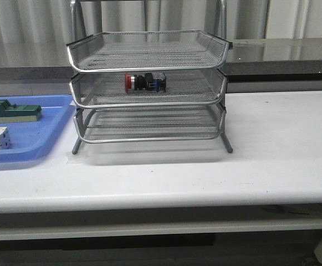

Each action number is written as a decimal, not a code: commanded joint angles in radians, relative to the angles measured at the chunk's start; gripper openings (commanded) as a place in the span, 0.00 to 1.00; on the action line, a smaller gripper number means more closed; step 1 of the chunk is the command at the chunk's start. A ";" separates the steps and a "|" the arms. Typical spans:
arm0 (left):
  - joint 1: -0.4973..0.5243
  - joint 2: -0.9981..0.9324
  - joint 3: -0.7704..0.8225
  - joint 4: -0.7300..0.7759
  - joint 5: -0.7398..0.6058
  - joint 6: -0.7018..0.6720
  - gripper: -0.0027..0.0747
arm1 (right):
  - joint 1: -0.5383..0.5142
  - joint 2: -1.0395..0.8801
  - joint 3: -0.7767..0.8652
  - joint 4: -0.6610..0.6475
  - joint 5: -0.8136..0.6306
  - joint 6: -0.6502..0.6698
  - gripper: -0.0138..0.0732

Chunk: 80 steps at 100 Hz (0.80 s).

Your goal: Place button on rack with both arms

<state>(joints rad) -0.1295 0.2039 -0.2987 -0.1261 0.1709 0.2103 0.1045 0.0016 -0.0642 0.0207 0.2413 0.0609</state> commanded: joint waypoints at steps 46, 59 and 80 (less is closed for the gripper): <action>0.002 0.008 -0.026 -0.010 -0.087 -0.009 0.01 | -0.005 -0.031 0.073 -0.008 -0.224 0.012 0.09; 0.002 0.008 -0.026 -0.010 -0.087 -0.009 0.01 | -0.005 -0.031 0.073 -0.008 -0.223 0.012 0.09; 0.002 0.008 -0.026 -0.010 -0.087 -0.009 0.01 | -0.005 -0.031 0.073 -0.008 -0.223 0.012 0.09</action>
